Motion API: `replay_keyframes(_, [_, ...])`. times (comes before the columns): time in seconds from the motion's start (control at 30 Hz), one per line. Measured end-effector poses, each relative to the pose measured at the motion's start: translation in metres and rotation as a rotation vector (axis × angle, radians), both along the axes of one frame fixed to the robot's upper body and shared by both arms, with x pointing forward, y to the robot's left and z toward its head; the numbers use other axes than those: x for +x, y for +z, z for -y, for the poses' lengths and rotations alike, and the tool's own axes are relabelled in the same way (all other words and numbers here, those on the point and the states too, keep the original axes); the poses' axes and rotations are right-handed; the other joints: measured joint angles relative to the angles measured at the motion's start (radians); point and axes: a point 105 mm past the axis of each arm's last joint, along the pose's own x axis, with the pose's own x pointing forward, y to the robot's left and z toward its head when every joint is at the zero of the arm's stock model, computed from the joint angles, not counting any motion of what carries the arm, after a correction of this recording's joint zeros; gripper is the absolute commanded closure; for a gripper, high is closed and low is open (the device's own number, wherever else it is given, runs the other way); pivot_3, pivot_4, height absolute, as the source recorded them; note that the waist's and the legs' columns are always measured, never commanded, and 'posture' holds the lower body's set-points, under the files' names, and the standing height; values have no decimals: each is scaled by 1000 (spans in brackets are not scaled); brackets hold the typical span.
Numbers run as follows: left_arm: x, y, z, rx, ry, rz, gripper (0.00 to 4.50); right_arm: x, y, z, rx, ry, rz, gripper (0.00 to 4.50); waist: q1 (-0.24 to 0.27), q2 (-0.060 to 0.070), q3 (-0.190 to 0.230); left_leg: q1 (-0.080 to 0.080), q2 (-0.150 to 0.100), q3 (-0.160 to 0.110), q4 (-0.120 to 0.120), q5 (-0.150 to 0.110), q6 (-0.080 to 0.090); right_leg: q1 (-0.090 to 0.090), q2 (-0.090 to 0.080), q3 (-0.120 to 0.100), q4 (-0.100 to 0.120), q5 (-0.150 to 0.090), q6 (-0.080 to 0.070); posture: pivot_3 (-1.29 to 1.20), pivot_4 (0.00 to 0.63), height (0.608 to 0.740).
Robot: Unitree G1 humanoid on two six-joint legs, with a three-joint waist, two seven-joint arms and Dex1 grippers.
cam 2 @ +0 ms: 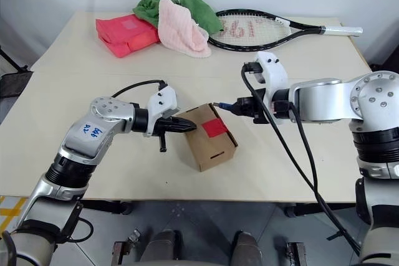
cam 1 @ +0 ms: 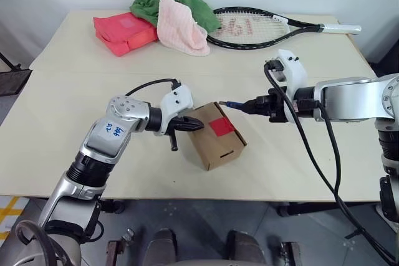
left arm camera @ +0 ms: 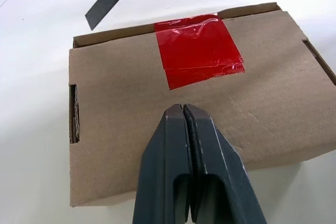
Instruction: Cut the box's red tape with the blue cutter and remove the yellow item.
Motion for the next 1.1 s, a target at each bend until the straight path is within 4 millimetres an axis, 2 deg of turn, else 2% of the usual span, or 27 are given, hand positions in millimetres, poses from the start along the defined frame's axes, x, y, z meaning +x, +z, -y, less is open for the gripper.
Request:
replay_keyframes(0.2, [0, 0, 0, 0, 0, 0, 4469, -6, -2, -3, -30, 38, 3, 4364, 0, 0, 0, 0, 0, 0, 0, 0, 0, 0, 0, 0, 0, 0, 0, 0, 150, 740])
replay_keyframes(0.37, [0, 0, 0, 1, 0, 0, 4469, -7, -8, 7, -58, 17, -14, 4364, 0, 0, 0, 0, 0, 0, 0, 0, 0, 0, 0, 0, 0, 0, 0, 0, 150, 740])
replay_keyframes(0.73, [0, 0, 1, 2, -4, -1, 4469, -11, -10, 9, -77, 32, -22, 4364, 1, 0, 0, 0, 0, 0, 0, 0, 0, 0, 0, 0, 0, 0, 0, 0, 150, 740])
replay_keyframes(0.9, [0, 0, 1, 4, -6, 0, 4469, -16, -20, 7, -126, 63, -46, 4364, 1, 0, 0, 0, 0, 0, 0, 0, 0, 0, 0, 0, 0, 0, 0, 0, 150, 740])
replay_keyframes(1.1, [-1, -1, 4, 6, -15, -3, 4469, -14, -18, 3, -157, 67, -41, 4364, 0, 0, 0, 0, 0, 0, 2, 0, 0, 0, 0, 0, 0, 0, 0, 0, 150, 740])
